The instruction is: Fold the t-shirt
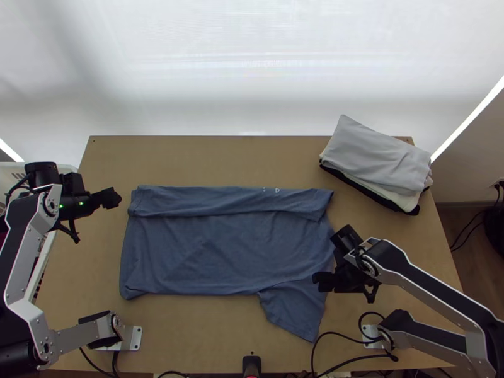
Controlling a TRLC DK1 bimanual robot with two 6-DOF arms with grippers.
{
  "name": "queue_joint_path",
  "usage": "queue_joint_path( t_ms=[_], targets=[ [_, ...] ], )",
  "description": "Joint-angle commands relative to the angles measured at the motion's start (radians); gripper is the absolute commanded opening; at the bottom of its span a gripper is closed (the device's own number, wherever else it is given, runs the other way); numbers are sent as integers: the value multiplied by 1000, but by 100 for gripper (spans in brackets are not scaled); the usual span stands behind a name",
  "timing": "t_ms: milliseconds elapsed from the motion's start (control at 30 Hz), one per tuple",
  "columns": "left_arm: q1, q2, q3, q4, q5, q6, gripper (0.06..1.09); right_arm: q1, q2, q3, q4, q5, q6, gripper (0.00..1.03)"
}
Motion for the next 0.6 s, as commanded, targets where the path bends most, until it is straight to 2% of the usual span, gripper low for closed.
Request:
queue_joint_path(
  t_ms=[0, 33, 100, 133, 267, 333, 433, 567],
  targets=[
    [10, -21, -3, -14, -1, 23, 99, 5, 31, -29, 3, -7, -21, 56],
    [10, -21, -1, -15, -1, 23, 99, 5, 34, -32, 3, -7, -21, 54],
    [16, -21, -1, -15, -3, 30, 99, 4, 40, -29, 6, -6, -29, 38],
    [18, -20, -1, -15, -3, 31, 99, 1, 40, -29, 11, -6, -29, 34],
    [21, -17, -1, -15, -3, 33, 99, 1, 49, -33, 22, -7, -35, 34],
    [21, -15, -4, -15, -4, 33, 99, 1, 55, -33, 31, -6, -47, 21],
    [21, -12, -6, -21, -4, 45, 99, 1, 63, -35, 36, -6, -48, 18],
    [18, 0, -10, -109, -4, 163, 99, 1, 67, -41, 46, -6, -50, 18]
  ],
)
